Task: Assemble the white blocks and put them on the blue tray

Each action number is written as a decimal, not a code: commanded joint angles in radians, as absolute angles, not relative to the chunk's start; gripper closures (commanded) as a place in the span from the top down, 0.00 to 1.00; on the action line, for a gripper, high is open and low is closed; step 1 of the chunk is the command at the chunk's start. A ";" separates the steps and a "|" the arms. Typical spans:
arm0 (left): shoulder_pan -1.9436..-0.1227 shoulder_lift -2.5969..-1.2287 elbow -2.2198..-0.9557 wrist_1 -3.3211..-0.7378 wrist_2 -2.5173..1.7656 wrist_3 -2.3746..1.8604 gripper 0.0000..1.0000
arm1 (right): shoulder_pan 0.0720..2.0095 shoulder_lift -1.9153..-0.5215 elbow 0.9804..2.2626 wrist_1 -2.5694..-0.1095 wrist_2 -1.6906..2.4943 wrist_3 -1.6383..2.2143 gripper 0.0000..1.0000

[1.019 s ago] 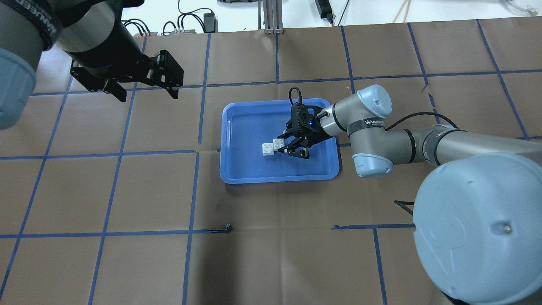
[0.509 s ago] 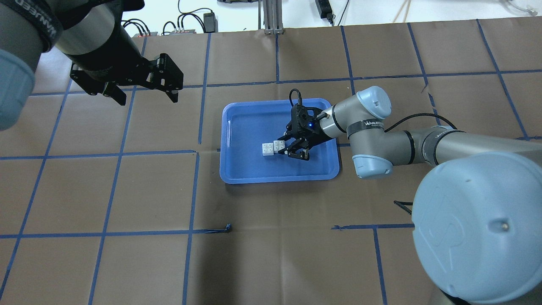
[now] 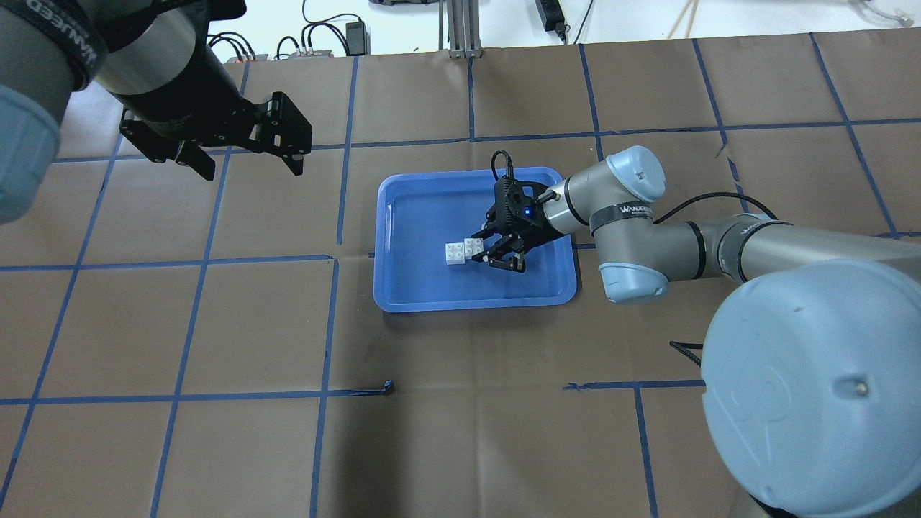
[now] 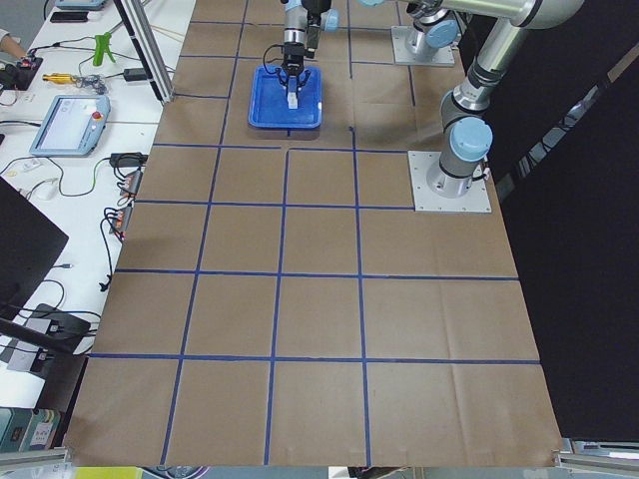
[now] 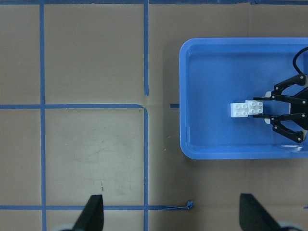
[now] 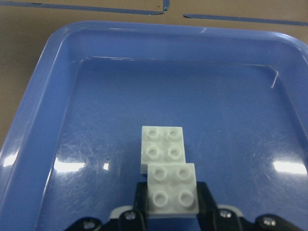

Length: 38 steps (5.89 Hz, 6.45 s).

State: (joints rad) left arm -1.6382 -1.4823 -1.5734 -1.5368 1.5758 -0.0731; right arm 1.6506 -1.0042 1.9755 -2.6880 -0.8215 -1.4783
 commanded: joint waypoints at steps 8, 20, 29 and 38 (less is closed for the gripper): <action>-1.638 -1.479 -1.572 -1.537 1.577 -0.074 1.00 | 1.652 -1.000 1.982 -2.689 -0.825 -1.443 0.35; -1.638 -1.468 -1.585 -1.536 1.577 -0.078 1.00 | 1.654 -0.994 1.985 -2.694 -0.801 -1.447 0.95; -1.638 -1.468 -1.585 -1.532 1.575 -0.086 1.00 | 1.628 -1.379 1.789 -2.183 -1.540 -0.638 1.00; -1.638 -1.465 -1.585 -1.534 1.575 -0.086 1.00 | 1.580 -1.512 1.505 -1.460 -1.574 0.037 1.00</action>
